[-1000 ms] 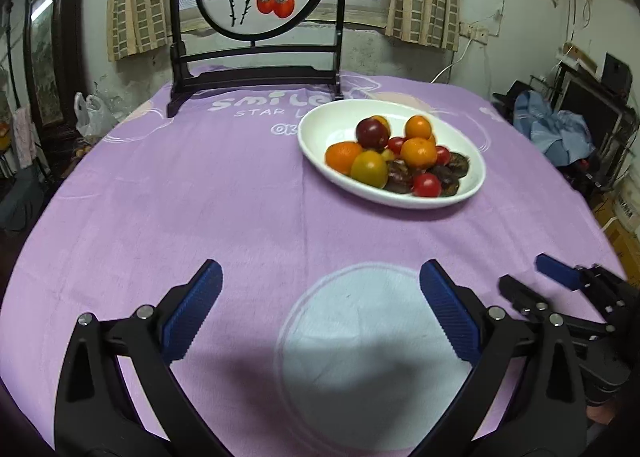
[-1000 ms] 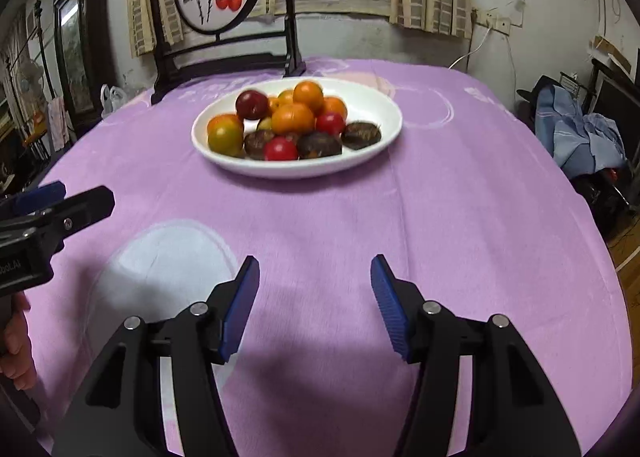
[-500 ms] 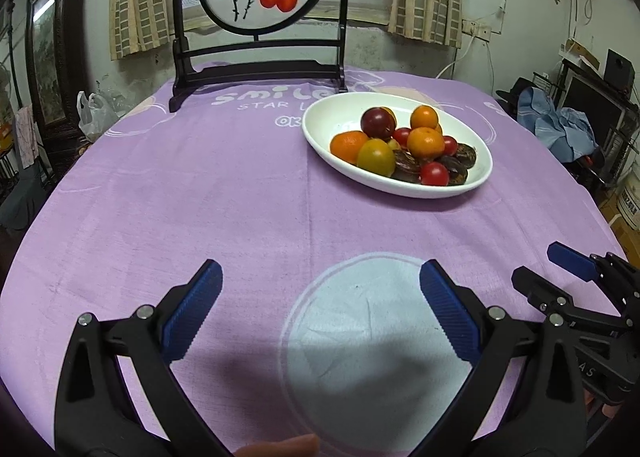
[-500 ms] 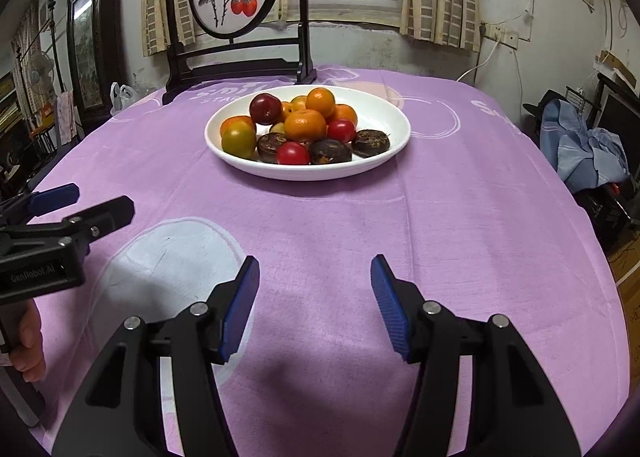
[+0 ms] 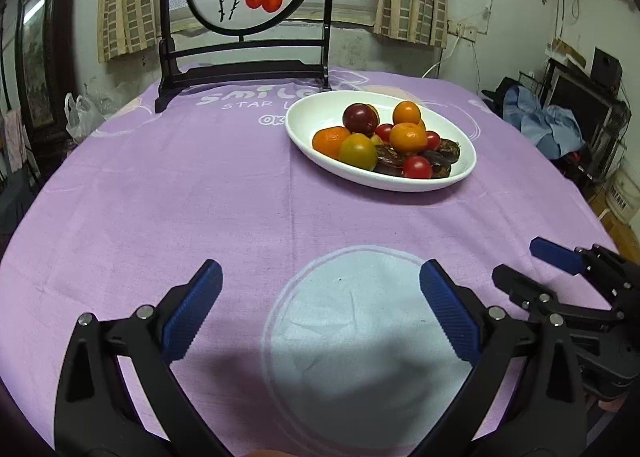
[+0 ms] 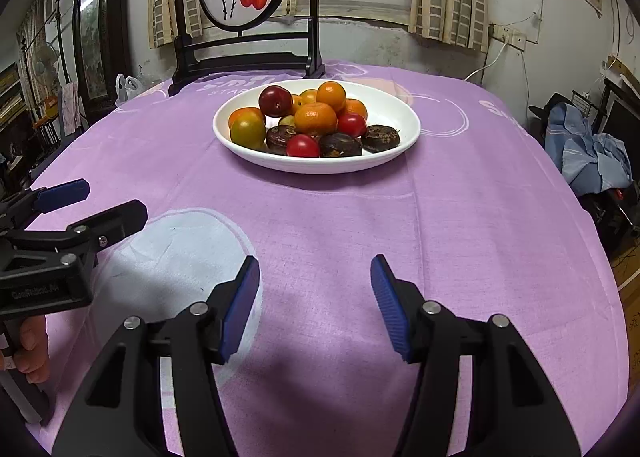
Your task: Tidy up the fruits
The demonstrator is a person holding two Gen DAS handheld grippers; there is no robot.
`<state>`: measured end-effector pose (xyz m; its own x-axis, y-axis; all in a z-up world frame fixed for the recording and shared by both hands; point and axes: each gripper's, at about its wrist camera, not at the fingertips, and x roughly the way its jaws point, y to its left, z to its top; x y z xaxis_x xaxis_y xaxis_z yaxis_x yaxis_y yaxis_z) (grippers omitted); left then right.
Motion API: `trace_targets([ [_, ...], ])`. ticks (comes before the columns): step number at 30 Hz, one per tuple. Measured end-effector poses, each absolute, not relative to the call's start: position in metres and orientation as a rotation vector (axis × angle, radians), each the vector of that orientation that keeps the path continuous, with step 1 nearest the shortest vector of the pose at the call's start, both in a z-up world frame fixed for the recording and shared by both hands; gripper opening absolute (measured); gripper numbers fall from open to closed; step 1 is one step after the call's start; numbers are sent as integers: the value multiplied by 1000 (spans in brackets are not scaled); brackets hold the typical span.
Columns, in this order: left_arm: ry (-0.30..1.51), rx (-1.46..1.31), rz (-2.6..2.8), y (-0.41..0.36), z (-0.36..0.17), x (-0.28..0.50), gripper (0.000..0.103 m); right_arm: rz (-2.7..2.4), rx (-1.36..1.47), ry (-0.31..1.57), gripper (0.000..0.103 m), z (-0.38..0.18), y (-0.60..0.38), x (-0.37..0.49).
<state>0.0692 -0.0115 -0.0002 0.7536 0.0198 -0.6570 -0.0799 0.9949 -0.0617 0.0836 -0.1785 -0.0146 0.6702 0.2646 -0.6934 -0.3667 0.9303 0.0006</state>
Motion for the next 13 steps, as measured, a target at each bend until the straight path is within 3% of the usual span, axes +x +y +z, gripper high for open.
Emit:
trace_targets([
  [13,782,-114,75,-10,-7,73,101,383,-153,788,58,-18,-174,81],
])
